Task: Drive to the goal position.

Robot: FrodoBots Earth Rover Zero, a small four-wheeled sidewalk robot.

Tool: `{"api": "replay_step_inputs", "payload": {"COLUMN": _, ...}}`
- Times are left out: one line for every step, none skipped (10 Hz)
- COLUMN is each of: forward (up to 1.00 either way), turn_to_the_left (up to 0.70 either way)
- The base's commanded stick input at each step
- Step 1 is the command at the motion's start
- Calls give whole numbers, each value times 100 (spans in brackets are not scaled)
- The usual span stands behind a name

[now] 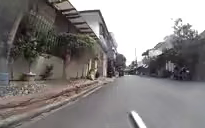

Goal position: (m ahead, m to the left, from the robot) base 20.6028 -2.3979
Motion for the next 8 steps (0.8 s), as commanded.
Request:
{"api": "replay_step_inputs", "payload": {"forward": 70, "turn_to_the_left": 0}}
{"api": "replay_step_inputs", "payload": {"forward": 70, "turn_to_the_left": 0}}
{"api": "replay_step_inputs", "payload": {"forward": 70, "turn_to_the_left": 0}}
{"api": "replay_step_inputs", "payload": {"forward": 70, "turn_to_the_left": 0}}
{"api": "replay_step_inputs", "payload": {"forward": 70, "turn_to_the_left": 0}}
{"api": "replay_step_inputs", "payload": {"forward": 70, "turn_to_the_left": -3}}
{"api": "replay_step_inputs", "payload": {"forward": 70, "turn_to_the_left": -15}}
{"api": "replay_step_inputs", "payload": {"forward": 70, "turn_to_the_left": -35}}
